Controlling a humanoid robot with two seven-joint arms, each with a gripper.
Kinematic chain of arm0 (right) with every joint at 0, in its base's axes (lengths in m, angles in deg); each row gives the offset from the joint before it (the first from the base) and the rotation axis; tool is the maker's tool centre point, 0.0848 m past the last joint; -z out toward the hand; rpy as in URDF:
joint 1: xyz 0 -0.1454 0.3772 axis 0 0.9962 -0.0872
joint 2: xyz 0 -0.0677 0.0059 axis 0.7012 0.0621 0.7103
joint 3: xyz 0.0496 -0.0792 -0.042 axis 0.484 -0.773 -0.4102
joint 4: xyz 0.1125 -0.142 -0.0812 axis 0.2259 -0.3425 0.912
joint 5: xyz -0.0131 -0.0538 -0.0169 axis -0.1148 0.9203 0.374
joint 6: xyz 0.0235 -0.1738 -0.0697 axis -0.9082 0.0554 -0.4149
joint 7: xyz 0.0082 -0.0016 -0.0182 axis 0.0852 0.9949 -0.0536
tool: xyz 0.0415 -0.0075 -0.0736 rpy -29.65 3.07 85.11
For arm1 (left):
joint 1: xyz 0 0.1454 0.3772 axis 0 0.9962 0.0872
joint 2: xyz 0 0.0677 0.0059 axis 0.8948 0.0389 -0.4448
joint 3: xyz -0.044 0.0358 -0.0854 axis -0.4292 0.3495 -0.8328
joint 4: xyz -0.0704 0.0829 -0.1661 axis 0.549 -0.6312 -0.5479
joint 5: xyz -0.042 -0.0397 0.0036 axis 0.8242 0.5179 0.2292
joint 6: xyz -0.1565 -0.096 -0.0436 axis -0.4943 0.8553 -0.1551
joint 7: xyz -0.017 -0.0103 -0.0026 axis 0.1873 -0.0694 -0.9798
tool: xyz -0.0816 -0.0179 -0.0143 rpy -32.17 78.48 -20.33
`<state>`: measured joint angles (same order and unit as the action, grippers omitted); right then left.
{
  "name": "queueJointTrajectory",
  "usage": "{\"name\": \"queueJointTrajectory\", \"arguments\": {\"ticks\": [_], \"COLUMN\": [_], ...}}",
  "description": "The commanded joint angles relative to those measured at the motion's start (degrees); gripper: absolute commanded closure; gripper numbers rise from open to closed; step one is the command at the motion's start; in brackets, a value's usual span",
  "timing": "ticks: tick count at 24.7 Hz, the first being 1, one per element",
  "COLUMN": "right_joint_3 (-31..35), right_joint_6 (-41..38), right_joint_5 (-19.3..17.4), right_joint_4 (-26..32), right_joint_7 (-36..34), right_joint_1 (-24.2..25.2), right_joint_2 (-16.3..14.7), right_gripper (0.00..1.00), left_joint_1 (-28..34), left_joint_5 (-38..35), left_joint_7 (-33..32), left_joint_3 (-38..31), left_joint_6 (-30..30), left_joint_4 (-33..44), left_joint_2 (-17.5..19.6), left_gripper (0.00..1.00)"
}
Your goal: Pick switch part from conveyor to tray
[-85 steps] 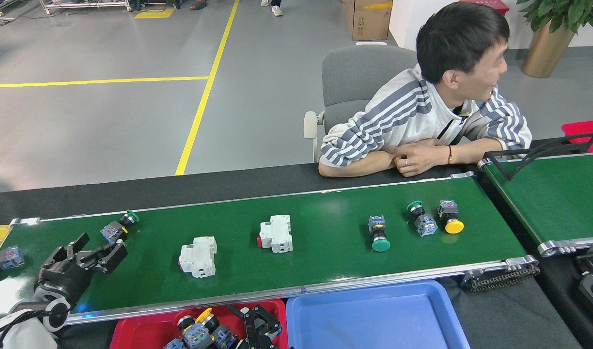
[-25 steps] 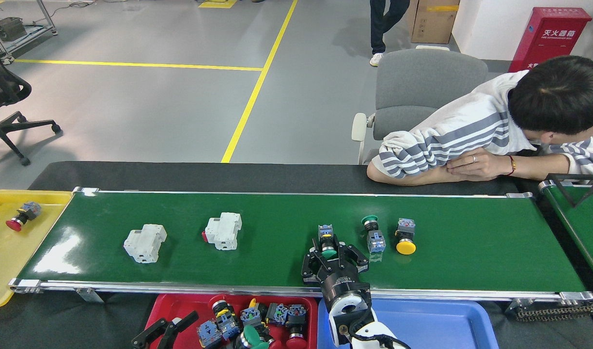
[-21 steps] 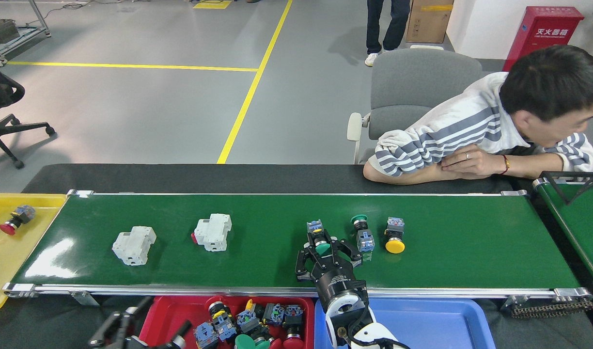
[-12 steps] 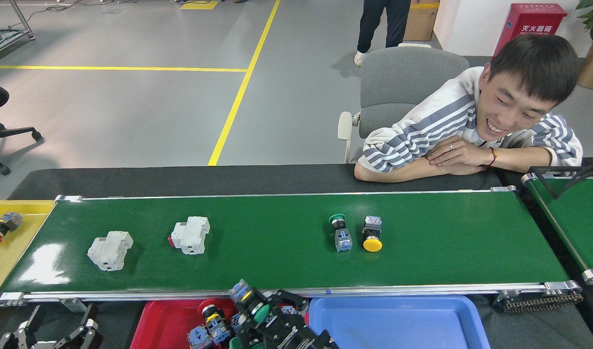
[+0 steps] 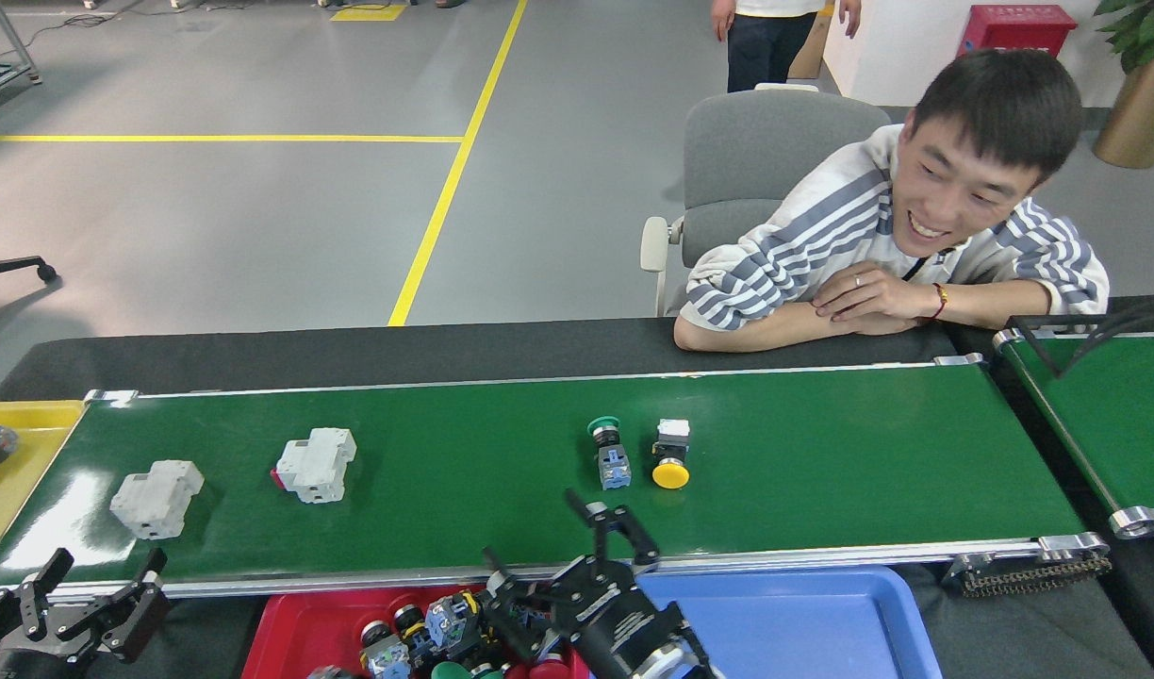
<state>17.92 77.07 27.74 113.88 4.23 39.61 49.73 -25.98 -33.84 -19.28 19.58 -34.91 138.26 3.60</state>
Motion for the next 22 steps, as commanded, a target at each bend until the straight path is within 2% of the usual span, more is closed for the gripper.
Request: {"name": "queueJointTrajectory", "arguments": {"ticks": [1,3,7,12,16,17,18,20,22], "right_joint_3": [2.23,6.89,15.24,17.0,18.49,19.28,19.9,20.25,20.25], "right_joint_6": [8.22,11.03,11.47,10.5,4.79,3.47,2.15,0.75,0.66], "right_joint_5": [-0.09,-0.18,-0.18,-0.53,-1.5,-2.64,-3.34,-3.69,-3.69], "right_joint_4": [0.99,1.17,1.17,1.08,1.08,1.08,1.08,0.99,0.99], "right_joint_7": [-4.24,-6.17,-6.43,-6.26,-6.08,-6.08,-5.99,-5.99,-5.99], "right_joint_1": [2.27,5.78,12.28,12.9,12.2,12.11,12.11,12.11,12.11], "right_joint_2": [-0.9,-2.13,-1.96,-2.4,-3.45,-3.54,-3.54,-3.54,-3.72], "right_gripper": [0.0,0.0,0.0,0.0,0.0,0.0,0.0,0.0,0.0], "left_joint_1": [-2.21,-4.41,-6.87,-9.94,-13.02,-13.37,-13.46,-13.37,-13.37], "left_joint_5": [0.01,0.01,-0.08,-0.08,-0.08,-0.08,-0.08,0.09,0.45], "left_joint_7": [0.17,0.17,0.26,0.7,0.79,0.79,0.79,0.88,1.05], "left_joint_3": [-0.24,-0.24,-0.24,-0.06,0.9,1.08,1.17,1.17,1.17], "left_joint_6": [0.34,0.61,2.98,8.34,9.48,9.48,9.48,9.13,9.04], "left_joint_4": [-2.17,-5.16,-10.87,-17.9,-22.91,-23.62,-24.23,-24.94,-25.2], "left_joint_2": [1.23,2.02,5.09,7.29,8.26,8.35,8.35,8.0,7.65], "left_gripper": [0.0,0.0,0.0,0.0,0.03,0.09,0.23,0.61,0.78]}}
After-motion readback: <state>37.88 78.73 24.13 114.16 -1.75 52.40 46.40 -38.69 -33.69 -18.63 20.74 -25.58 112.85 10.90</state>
